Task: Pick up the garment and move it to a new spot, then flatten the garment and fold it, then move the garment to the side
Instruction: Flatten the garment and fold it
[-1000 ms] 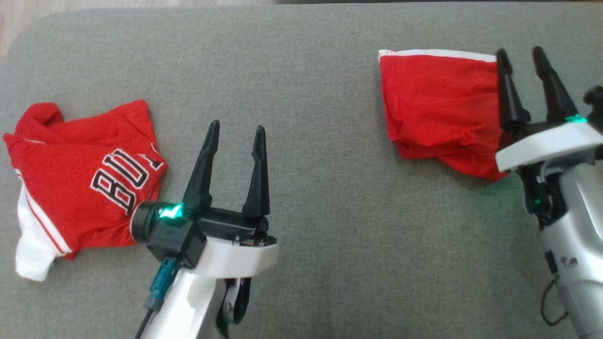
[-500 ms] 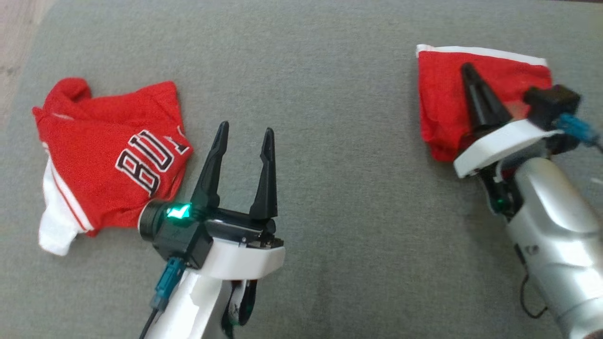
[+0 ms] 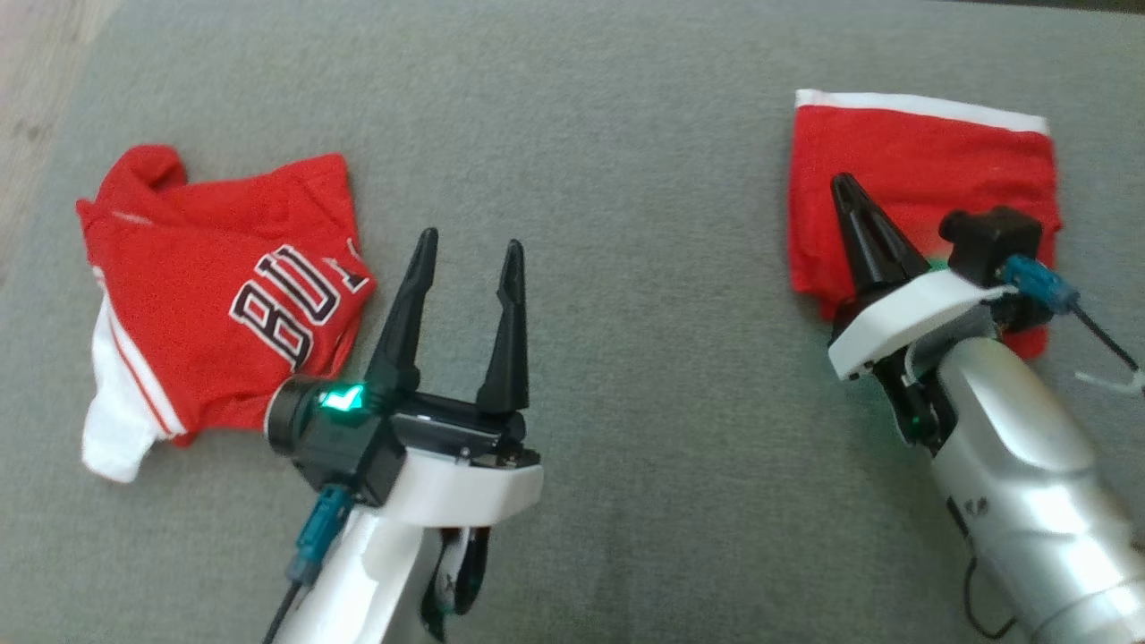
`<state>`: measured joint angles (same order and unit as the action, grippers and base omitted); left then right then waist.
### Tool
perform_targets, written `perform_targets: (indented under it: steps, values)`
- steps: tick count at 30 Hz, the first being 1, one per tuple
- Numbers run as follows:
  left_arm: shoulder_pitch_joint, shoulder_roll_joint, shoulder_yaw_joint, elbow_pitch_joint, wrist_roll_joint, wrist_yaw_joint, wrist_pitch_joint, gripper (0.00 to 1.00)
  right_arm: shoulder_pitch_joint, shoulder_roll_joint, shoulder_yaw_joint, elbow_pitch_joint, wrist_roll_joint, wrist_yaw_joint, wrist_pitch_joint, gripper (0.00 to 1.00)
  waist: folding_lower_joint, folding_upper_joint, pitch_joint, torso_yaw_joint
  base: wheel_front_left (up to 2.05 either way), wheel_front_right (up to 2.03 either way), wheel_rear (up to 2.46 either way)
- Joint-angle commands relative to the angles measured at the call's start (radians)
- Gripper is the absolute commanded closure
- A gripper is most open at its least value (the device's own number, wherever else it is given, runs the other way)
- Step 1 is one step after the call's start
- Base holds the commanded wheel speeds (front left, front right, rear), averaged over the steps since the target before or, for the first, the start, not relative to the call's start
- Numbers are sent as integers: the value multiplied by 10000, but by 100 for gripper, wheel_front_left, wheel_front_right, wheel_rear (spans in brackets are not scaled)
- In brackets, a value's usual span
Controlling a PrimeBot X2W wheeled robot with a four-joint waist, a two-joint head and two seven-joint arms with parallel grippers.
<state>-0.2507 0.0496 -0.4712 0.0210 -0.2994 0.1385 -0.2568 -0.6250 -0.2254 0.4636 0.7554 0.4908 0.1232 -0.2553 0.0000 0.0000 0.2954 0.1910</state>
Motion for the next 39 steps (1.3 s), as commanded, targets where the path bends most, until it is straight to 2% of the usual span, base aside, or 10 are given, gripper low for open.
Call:
perform_targets:
  steps: [1, 2, 3, 4, 13, 19, 27, 32, 39]
  values:
    - [-96, 7, 407, -323, 67, 76, -49, 0, 264, 178, -10, -437, -156, 75, -62, 100, 0, 0, -198, -196, 0, 0, 0]
    - [-31, 7, 479, -353, 103, 93, -49, 0, 478, 227, -206, -771, -304, 75, -62, 68, 0, 0, -316, -295, 0, 0, 0]
    - [48, 7, 554, -371, 160, 112, -49, 0, 719, 276, -379, -1120, -463, 75, -62, 7, 0, 0, -443, -393, 0, 0, 0]
    - [141, 7, 637, -385, 235, 130, -49, 0, 982, 317, -555, -1492, -631, 75, -63, 0, 0, 0, -570, -493, 0, 0, 0]
    - [1494, 7, 1658, -279, 758, 198, -49, 0, 4017, 606, -2243, -4897, -1595, 75, -63, 0, 0, 0, -1997, -1139, 0, 0, 0]
    - [2471, 7, 2205, 156, 1020, -88, -49, 0, 5834, 705, -2951, -6211, -2081, 75, -64, 0, 0, 0, -2817, -1384, 0, 0, 0]
    - [3347, 7, 2787, 715, 1284, -367, -49, 0, 7192, 855, -2929, -6182, -2267, 75, -64, 0, 0, 0, -3659, -1674, 0, 0, 0]
    - [3602, 7, 2898, 1059, 1491, -498, -49, 0, 7409, 910, -2843, -5936, -2305, 75, -64, 0, 0, 0, -3949, -1811, 0, 0, 0]
    - [3726, 7, 2933, 1272, 1382, -451, -49, 0, 7521, 980, -2964, -5638, -2337, 75, -64, 0, 0, 0, -4071, -1864, 0, 0, 0]
